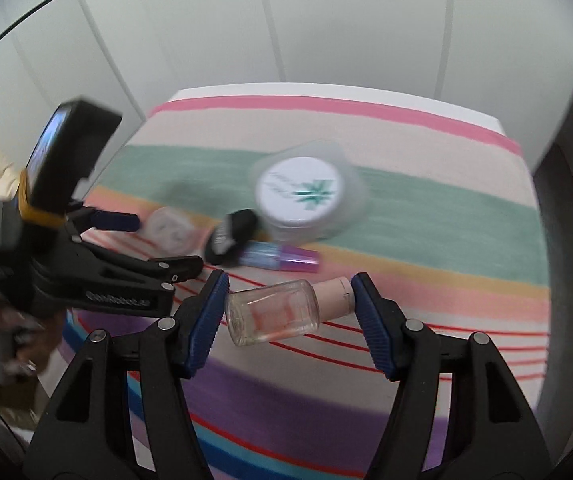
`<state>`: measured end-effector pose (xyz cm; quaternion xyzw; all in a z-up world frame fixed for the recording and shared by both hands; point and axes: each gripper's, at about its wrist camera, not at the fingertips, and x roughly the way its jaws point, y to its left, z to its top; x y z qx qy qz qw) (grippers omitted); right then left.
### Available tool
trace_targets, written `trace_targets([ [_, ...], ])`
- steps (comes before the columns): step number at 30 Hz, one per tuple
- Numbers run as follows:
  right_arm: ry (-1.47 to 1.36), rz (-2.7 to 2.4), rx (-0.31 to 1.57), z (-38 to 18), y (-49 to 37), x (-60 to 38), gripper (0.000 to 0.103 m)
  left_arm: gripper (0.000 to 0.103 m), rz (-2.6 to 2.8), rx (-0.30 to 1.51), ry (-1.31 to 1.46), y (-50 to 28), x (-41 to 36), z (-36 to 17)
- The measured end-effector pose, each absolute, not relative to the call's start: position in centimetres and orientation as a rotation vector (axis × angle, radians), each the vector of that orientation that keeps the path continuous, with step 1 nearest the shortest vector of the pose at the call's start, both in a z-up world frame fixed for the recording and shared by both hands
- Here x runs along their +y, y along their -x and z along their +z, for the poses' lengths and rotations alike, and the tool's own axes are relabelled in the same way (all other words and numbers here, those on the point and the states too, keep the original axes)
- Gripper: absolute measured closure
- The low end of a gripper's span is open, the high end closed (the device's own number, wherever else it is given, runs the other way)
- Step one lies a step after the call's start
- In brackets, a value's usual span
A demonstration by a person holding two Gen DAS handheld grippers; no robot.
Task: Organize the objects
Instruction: 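Grasp the clear case with the left gripper while the right grasps the clear bottle, then lift the clear case and clear bottle and carry both toward the cardboard box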
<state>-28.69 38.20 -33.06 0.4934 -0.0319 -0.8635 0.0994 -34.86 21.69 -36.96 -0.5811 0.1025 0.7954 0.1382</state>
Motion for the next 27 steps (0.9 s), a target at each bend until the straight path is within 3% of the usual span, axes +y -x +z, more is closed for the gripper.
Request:
trace_targets([
  [1, -1.479, -2.562, -0.096, -32.9, 28.8, 38.5, 0.037, 0.043, 2.301, 0.312, 1.659, 34.7, 22.2, -36.6],
  [8, -1.529, -2.611, -0.092, -31.6, 28.9, 38.8, 0.037, 0.044, 2.312, 0.411, 1.633, 33.4, 22.7, -35.6],
  [15, -1.554, -2.657, -0.104, -29.4, 29.2, 39.2, 0.037, 0.044, 2.358, 0.260, 1.702, 34.3, 21.5, -32.1],
  [27, -1.468, -2.781, -0.067, -18.3, 27.5, 38.7, 0.037, 0.044, 2.523, 0.061, 1.503, 33.2, 18.5, -16.7],
])
